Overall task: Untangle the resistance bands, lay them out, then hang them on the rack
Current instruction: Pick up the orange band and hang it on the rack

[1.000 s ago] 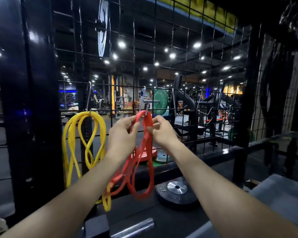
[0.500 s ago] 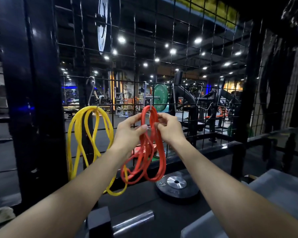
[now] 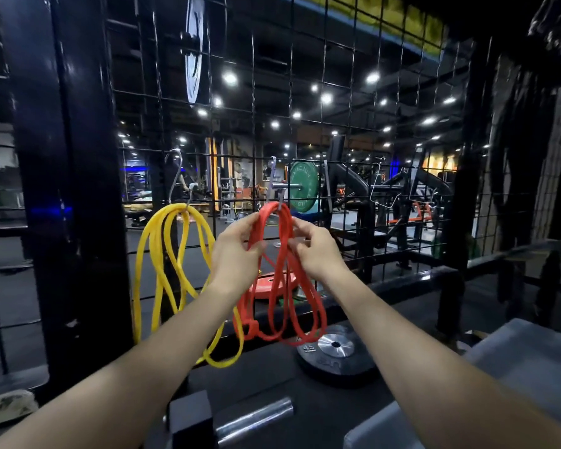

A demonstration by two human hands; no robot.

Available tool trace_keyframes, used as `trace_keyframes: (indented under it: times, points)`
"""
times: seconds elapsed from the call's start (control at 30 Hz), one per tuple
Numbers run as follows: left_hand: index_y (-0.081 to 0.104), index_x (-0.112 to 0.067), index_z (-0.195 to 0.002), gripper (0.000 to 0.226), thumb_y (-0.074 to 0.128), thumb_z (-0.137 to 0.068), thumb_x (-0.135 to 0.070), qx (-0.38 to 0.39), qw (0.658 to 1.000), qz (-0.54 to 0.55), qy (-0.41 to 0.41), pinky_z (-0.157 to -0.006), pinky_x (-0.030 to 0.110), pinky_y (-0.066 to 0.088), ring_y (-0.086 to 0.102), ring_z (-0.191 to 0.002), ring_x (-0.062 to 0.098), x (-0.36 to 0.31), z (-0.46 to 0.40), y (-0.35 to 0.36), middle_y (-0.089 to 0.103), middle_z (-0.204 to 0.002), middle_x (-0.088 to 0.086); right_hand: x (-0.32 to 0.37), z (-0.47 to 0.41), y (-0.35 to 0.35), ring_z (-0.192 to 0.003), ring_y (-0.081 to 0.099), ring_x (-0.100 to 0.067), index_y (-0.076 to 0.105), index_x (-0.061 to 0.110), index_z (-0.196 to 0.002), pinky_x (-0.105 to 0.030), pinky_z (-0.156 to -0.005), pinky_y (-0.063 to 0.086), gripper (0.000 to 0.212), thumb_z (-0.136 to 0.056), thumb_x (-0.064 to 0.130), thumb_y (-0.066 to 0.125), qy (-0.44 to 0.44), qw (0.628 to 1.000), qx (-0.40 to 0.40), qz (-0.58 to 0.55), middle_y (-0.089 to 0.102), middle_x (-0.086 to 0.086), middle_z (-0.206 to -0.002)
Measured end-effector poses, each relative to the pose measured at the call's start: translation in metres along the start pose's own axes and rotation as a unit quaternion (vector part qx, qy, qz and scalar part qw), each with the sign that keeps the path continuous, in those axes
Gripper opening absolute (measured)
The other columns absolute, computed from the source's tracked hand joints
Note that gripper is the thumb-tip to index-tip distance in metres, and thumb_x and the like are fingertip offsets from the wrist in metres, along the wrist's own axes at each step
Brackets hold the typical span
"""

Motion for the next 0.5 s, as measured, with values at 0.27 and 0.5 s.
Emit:
trace_keyframes:
  times: [0.27,0.5]
  points:
    - [0.039,-0.021,-0.140,0.057,0.059,-0.089,-0.010,-0.014,0.993,-0.091,0.079,-0.101,0.010,0.017,0.029,-0.136,0.006,-0.022,0.013,0.004,0.034,-0.147,-0.006,-0.004,0.007,-0.008,-0.120,0.053,-0.020,0.028,0.023,-0.146,-0.034,-0.101,0.044,0.057,-0.095,0.008,0.047,-0.003,0.998,0.000,0.062,0.047,0.002,-0.140]
    - [0.053,-0.019,-0.126,0.038,0.059,-0.088,-0.011,0.013,0.985,-0.088,0.151,-0.099,0.008,0.025,0.042,-0.120,0.002,-0.034,0.046,0.034,0.048,-0.129,-0.011,-0.013,0.035,-0.047,-0.129,0.045,-0.025,0.036,0.005,-0.141,-0.033,-0.110,0.034,0.051,-0.092,0.003,0.051,-0.020,0.994,-0.041,0.100,0.045,-0.013,-0.141]
Point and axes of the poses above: each hand's wrist, its own z-axis away from the middle knuckle, its own y-axis out of the palm, x = y × z, the point moved 8 cm from there along -z, towards the middle knuckle
